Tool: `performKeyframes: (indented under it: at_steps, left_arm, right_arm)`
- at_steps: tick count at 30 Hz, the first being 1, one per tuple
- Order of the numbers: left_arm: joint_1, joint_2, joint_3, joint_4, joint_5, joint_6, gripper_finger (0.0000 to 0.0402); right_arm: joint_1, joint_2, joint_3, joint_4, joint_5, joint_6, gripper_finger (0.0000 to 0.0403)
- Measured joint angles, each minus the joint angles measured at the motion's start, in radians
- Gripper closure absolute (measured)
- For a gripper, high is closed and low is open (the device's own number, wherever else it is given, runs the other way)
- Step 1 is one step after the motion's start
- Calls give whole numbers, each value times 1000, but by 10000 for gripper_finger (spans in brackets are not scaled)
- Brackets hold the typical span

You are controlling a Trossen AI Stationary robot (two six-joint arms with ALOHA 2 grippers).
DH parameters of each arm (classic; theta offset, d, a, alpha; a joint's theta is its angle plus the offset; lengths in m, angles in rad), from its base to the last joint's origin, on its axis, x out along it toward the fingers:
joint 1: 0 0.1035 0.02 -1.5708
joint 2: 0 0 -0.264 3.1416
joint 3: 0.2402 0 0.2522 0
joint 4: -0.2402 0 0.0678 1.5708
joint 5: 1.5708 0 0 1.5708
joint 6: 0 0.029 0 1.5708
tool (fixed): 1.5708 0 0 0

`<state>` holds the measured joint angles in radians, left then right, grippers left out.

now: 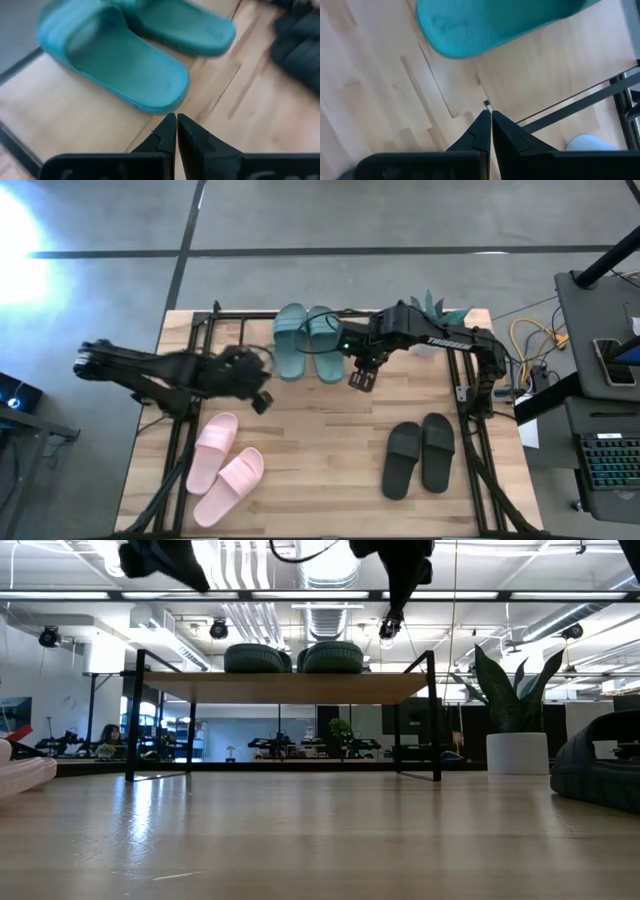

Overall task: Pick and place slides into the shelf
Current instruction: Adjust the green slides on the shelf

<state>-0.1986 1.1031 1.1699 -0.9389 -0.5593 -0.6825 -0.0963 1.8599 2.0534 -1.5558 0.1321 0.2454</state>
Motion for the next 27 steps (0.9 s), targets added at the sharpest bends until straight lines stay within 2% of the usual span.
performKeyframes:
  at_steps: [5,13,27]
  left_arm:
    - [0,-133,-8,0,-37,-18,400]
    - [2,-247,-12,-60,-84,-22,400]
    - [3,-253,-12,-75,-112,-18,400]
  right_arm:
    - [-2,2,-99,58,-8,-47,394]
    - [-2,2,-224,228,-82,-62,394]
    - [-5,2,-305,442,-83,-72,394]
